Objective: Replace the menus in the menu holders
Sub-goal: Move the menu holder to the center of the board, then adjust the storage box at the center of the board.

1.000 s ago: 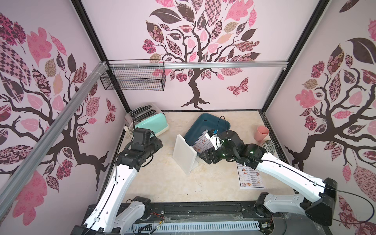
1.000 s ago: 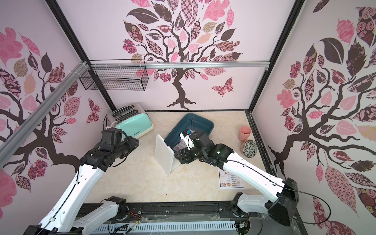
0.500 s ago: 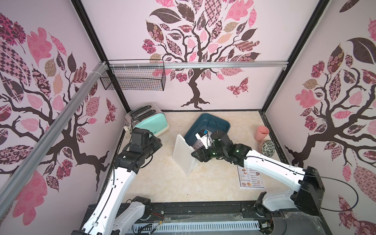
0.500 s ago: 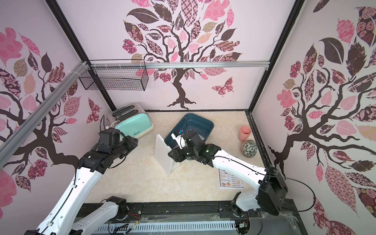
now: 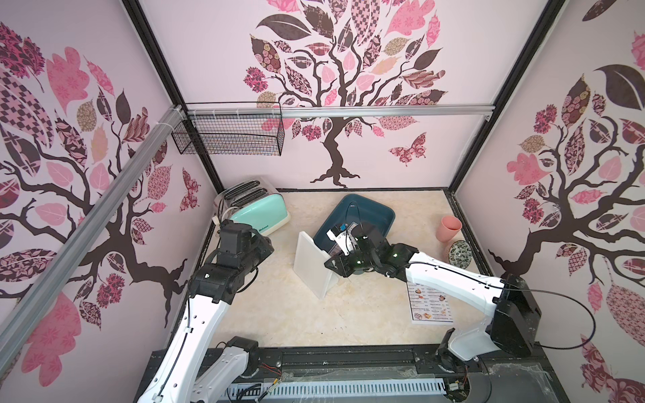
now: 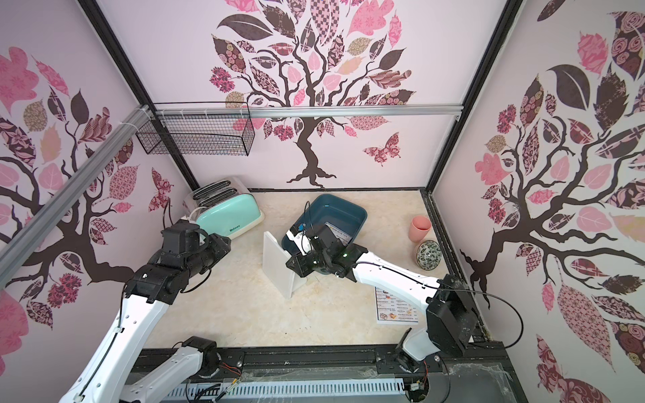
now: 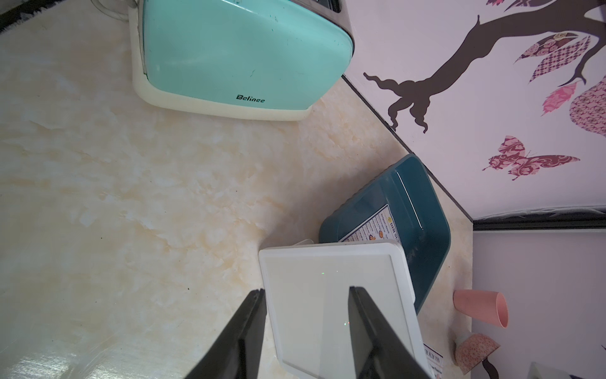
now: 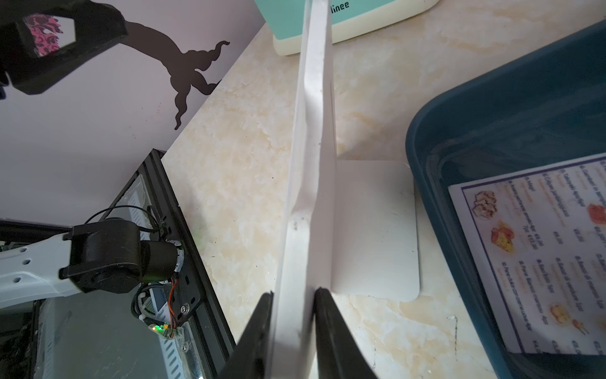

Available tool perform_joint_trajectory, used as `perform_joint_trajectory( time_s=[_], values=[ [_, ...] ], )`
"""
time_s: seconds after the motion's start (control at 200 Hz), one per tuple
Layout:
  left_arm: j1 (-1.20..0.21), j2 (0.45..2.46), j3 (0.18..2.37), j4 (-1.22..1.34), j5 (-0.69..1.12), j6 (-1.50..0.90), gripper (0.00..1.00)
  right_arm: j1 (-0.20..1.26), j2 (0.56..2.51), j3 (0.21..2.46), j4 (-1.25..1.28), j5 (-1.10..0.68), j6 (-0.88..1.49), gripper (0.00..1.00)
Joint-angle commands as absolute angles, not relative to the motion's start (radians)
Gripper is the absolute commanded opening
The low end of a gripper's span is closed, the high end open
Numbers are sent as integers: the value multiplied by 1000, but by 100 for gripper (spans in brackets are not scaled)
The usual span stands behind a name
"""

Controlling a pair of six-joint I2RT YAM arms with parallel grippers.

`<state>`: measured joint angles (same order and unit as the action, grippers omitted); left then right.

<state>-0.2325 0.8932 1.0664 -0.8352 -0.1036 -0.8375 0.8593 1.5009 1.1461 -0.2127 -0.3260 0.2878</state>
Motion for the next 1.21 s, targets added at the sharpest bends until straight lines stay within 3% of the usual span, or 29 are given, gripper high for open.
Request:
perform_joint_trajectory(
  time_s=[0.0,0.415,0.49,0.655,0.785,1.015,1.201],
  values=[
    [-229,873,1102,-866,-142,-818,47,887,1523,1197,-196,-359,291,22],
    [-229,824,1162,-943,-202,-804,46,960,1653,1287,-134,-339,333,20],
    [-229,823,1172,-950,-201,-807,46,960,1661,1296,-133,-331,334,28],
    [-230,829,1188,-941,-190,-808,46,958,1630,1379,-231,-312,259,57],
    [-230,845,1190,-919,-175,-808,46,928,1517,1403,-338,-291,172,67],
    [-229,883,1155,-843,-138,-813,46,806,1255,1042,-355,-153,49,66],
    [-229,920,1148,-799,-114,-809,45,801,1291,910,-258,-103,-92,64]
  ],
)
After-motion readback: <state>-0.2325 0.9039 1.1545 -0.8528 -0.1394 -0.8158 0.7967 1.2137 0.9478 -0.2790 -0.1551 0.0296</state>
